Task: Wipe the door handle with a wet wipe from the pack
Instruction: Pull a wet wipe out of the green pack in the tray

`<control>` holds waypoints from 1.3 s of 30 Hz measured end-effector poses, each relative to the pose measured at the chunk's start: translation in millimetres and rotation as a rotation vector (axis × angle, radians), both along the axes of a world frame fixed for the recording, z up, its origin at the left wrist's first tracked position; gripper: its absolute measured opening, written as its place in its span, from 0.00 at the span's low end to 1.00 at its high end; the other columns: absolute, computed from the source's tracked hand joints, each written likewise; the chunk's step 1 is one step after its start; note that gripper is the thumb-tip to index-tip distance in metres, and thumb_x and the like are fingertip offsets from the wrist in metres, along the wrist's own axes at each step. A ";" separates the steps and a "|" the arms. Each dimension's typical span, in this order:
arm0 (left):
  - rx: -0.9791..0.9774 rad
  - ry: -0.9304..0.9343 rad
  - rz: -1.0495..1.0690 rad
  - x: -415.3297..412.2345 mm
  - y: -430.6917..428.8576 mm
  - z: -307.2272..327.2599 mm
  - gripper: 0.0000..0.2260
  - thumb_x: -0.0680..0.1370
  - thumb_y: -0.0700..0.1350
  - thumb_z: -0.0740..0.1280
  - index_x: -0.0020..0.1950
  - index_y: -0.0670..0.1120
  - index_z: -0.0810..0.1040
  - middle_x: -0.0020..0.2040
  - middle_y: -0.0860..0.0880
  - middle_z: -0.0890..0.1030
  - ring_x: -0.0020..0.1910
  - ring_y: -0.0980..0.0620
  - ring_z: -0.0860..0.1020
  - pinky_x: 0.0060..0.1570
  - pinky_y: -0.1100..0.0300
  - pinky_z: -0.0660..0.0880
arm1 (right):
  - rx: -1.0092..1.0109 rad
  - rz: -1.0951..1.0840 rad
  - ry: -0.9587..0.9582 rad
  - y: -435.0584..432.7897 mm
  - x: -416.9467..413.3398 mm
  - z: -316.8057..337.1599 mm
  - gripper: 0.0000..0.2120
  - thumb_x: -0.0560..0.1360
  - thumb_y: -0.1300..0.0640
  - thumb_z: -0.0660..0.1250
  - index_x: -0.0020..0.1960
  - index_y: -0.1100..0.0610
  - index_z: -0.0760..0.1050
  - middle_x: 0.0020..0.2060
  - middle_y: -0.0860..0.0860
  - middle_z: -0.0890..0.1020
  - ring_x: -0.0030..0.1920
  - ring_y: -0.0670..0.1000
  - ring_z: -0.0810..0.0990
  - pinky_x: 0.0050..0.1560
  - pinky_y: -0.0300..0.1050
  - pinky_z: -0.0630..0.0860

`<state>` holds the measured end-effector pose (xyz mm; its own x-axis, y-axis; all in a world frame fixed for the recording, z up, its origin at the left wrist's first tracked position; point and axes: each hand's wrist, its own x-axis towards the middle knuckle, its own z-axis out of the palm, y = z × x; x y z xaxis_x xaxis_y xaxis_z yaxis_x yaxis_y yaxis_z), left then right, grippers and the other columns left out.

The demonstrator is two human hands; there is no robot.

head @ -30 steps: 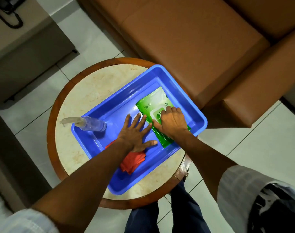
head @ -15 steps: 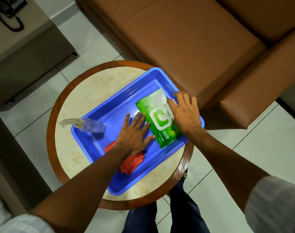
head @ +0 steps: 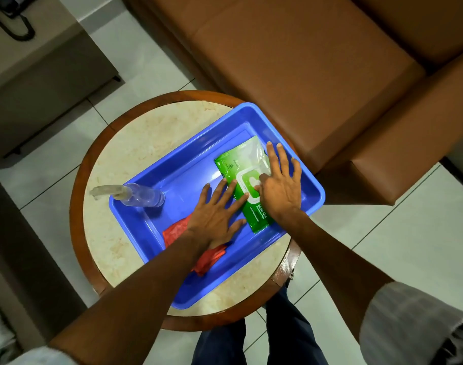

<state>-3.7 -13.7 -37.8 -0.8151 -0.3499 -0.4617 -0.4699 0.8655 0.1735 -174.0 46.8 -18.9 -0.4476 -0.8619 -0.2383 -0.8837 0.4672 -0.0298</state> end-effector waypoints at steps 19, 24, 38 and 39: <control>0.062 -0.042 -0.030 5.3 -3.6 0.7 0.34 0.75 0.70 0.39 0.78 0.57 0.42 0.81 0.47 0.47 0.79 0.46 0.39 0.74 0.41 0.34 | -0.413 -0.130 -0.463 5.6 3.1 30.7 0.06 0.66 0.54 0.70 0.40 0.57 0.79 0.70 0.54 0.70 0.72 0.55 0.61 0.65 0.52 0.60; 0.053 0.025 0.011 7.3 -9.8 8.2 0.29 0.80 0.64 0.46 0.78 0.52 0.50 0.81 0.49 0.51 0.79 0.49 0.43 0.75 0.43 0.38 | -0.567 -0.307 -0.549 21.0 1.3 50.0 0.12 0.70 0.47 0.54 0.43 0.53 0.71 0.47 0.50 0.82 0.54 0.52 0.74 0.55 0.45 0.60; 0.025 -0.085 -0.172 -13.3 -13.4 12.1 0.34 0.79 0.57 0.53 0.78 0.49 0.40 0.80 0.51 0.39 0.78 0.50 0.37 0.75 0.42 0.34 | -0.109 -0.306 -0.526 38.9 3.0 5.5 0.07 0.76 0.47 0.55 0.44 0.50 0.66 0.51 0.58 0.80 0.60 0.56 0.72 0.62 0.57 0.61; 0.019 -0.111 -0.179 -14.7 -14.2 11.5 0.34 0.79 0.58 0.53 0.78 0.49 0.39 0.80 0.51 0.38 0.78 0.49 0.36 0.75 0.41 0.34 | -0.101 -0.301 -0.519 39.8 2.0 4.6 0.07 0.77 0.47 0.56 0.44 0.50 0.66 0.50 0.58 0.80 0.59 0.57 0.72 0.62 0.57 0.61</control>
